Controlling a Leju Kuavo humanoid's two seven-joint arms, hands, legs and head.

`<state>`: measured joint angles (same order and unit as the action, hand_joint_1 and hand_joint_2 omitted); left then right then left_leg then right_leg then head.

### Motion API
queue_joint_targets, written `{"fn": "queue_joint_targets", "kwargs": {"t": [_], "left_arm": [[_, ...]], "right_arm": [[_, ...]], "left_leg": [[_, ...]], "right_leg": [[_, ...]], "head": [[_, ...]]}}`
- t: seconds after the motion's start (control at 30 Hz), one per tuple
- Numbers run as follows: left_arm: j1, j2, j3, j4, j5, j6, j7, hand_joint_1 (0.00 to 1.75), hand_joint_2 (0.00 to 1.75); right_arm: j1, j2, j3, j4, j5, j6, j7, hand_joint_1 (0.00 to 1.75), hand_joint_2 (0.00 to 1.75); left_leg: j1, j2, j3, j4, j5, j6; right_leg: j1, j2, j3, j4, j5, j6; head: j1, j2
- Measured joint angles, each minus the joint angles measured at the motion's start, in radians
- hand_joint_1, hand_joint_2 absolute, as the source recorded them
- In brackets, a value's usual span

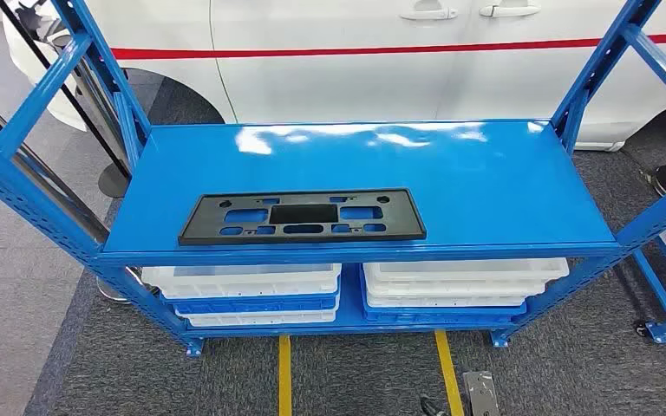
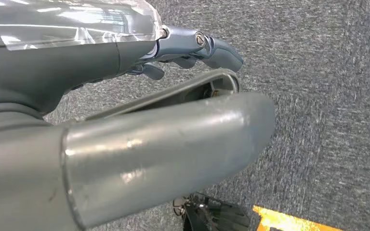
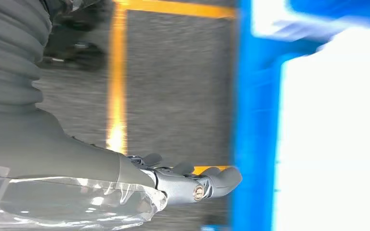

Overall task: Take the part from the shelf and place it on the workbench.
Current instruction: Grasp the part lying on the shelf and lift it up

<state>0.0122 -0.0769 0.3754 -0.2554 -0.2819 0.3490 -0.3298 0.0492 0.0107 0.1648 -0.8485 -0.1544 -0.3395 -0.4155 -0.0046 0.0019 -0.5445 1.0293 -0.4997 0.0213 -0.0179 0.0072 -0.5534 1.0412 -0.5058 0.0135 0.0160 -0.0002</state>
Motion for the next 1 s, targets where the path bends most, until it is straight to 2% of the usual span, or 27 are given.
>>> {"fn": "queue_joint_targets", "kwargs": {"t": [0.23, 0.37, 0.6, 0.67, 0.7, 0.77, 0.83, 0.87, 0.9, 0.93, 0.97, 1.0], "left_arm": [[-0.001, -0.004, 0.004, 0.011, -0.028, -0.012, 0.001, 0.0, 0.0], [-0.001, -0.007, 0.005, 0.017, -0.052, -0.023, 0.003, 0.0, 0.0], [-0.002, -0.014, 0.005, 0.025, -0.11, -0.047, -0.03, 0.0, 0.0], [-0.003, -0.019, 0.005, 0.027, -0.126, -0.054, -0.042, 0.0, 0.0], [-0.003, -0.022, 0.005, 0.029, -0.134, -0.057, -0.049, 0.0, 0.0], [-0.004, -0.029, 0.005, 0.031, -0.151, -0.065, -0.062, 0.0, 0.0], [-0.005, -0.032, 0.005, 0.035, -0.167, -0.072, -0.075, 0.0, 0.0], [-0.005, -0.034, 0.005, 0.036, -0.176, -0.075, -0.082, 0.0, 0.0], [-0.005, -0.035, 0.005, 0.038, -0.185, -0.079, -0.087, 0.0, 0.0], [-0.005, -0.036, 0.005, 0.04, -0.194, -0.083, -0.09, 0.0, 0.0], [-0.005, -0.037, 0.005, 0.042, -0.203, -0.086, -0.089, 0.0, 0.0], [-0.006, -0.039, 0.004, 0.043, -0.21, -0.087, -0.083, 0.0, 0.0]], "right_arm": [[0.037, 0.009, -0.002, -0.188, 0.087, 0.012, -0.053, 0.0, 1.75], [0.069, 0.015, 0.007, -0.322, 0.14, 0.013, -0.088, 0.0, 0.0], [0.124, 0.027, 0.056, -0.576, 0.199, 0.036, -0.136, 0.0, 0.0], [0.139, 0.029, 0.07, -0.65, 0.212, 0.044, -0.149, 0.0, 0.0], [0.146, 0.03, 0.076, -0.686, 0.218, 0.048, -0.155, 0.0, 0.0], [0.159, 0.03, 0.089, -0.755, 0.23, 0.057, -0.166, 0.0, 0.0], [0.175, 0.031, 0.102, -0.812, 0.237, 0.07, -0.173, 0.0, 0.0], [0.183, 0.031, 0.109, -0.836, 0.238, 0.079, -0.175, 0.0, 0.0], [0.19, 0.03, 0.116, -0.858, 0.238, 0.092, -0.178, 0.0, 0.0], [0.195, 0.03, 0.124, -0.878, 0.241, 0.104, -0.182, 0.0, 0.0], [0.198, 0.03, 0.131, -0.894, 0.249, 0.11, -0.186, 0.0, 0.0], [0.201, 0.03, 0.138, -0.908, 0.265, 0.108, -0.189, 0.0, 0.0]], "left_leg": [[-0.002, 0.0, 0.0, 0.001, 0.0, 0.0], [-0.003, 0.0, -0.001, 0.002, 0.0, 0.0], [-0.006, 0.0, -0.004, 0.008, -0.003, 0.012], [-0.002, 0.001, 0.002, -0.004, 0.004, 0.021], [0.001, 0.002, 0.006, -0.013, 0.009, 0.027], [0.006, 0.005, 0.013, -0.026, 0.017, 0.036], [0.005, 0.006, 0.012, -0.026, 0.017, 0.038], [0.005, 0.006, 0.013, -0.026, 0.016, 0.038], [0.004, 0.005, 0.014, -0.025, 0.014, 0.037], [0.004, 0.002, 0.016, -0.023, 0.011, 0.035], [0.005, -0.003, 0.018, -0.02, 0.008, 0.031], [0.005, -0.007, 0.018, -0.018, 0.005, 0.026]], "right_leg": [[-0.003, 0.0, 0.0, -0.001, 0.001, 0.001], [-0.005, 0.0, 0.0, -0.002, 0.001, 0.002], [-0.009, 0.0, 0.001, -0.006, 0.005, 0.012], [-0.008, -0.001, 0.004, -0.008, 0.004, 0.019], [-0.007, -0.001, 0.001, 0.003, -0.006, 0.02], [-0.006, -0.002, -0.037, 0.084, -0.055, 0.02], [-0.005, -0.002, -0.102, 0.208, -0.109, 0.02], [-0.005, -0.002, -0.124, 0.247, -0.115, 0.02], [-0.005, -0.002, -0.129, 0.248, -0.1, 0.02], [-0.005, -0.002, -0.115, 0.214, -0.07, 0.018], [-0.005, 0.002, -0.087, 0.151, -0.03, 0.016], [-0.005, 0.014, -0.056, 0.086, -0.002, 0.012]], "head": [[0.0, 0.0], [0.0, 0.0], [0.0, 0.0], [0.0, 0.0], [0.0, 0.0], [0.001, 0.0], [0.001, 0.0], [0.001, 0.0], [0.0, 0.0], [0.001, 0.0], [0.001, 0.0], [0.001, 0.0]]}}
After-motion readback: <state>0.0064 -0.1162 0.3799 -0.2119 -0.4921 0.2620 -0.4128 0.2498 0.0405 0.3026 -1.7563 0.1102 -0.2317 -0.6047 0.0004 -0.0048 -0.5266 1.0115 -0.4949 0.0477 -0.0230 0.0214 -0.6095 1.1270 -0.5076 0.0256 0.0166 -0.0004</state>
